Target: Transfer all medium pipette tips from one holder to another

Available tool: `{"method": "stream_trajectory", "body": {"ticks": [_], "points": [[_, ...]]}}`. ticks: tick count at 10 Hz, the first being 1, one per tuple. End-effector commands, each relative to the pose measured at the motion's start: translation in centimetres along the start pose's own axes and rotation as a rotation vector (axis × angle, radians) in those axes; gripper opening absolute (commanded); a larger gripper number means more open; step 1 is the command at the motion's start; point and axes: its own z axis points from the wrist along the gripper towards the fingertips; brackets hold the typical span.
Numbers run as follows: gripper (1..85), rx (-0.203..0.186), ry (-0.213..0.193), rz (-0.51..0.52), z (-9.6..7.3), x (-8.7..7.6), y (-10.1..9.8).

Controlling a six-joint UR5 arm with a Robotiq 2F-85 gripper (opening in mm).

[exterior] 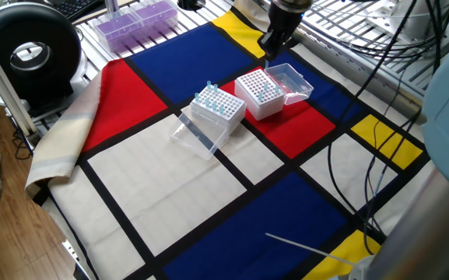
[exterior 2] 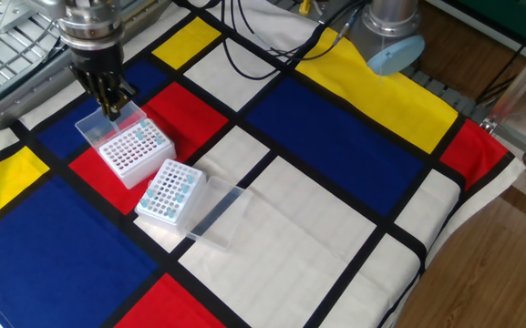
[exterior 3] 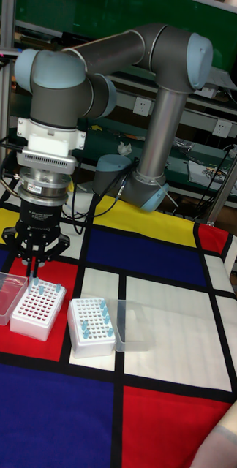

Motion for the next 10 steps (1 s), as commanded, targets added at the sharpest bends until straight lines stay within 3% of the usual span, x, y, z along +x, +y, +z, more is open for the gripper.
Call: {"method": "stream_trajectory", "body": {"ticks": [1, 10], "points": [[1.0, -0.005, -0.025, 0.019, 0.7, 0.6, 0.0], [1.0, 0.01, -0.025, 0.042, 0.8, 1.7, 0.1]]}}
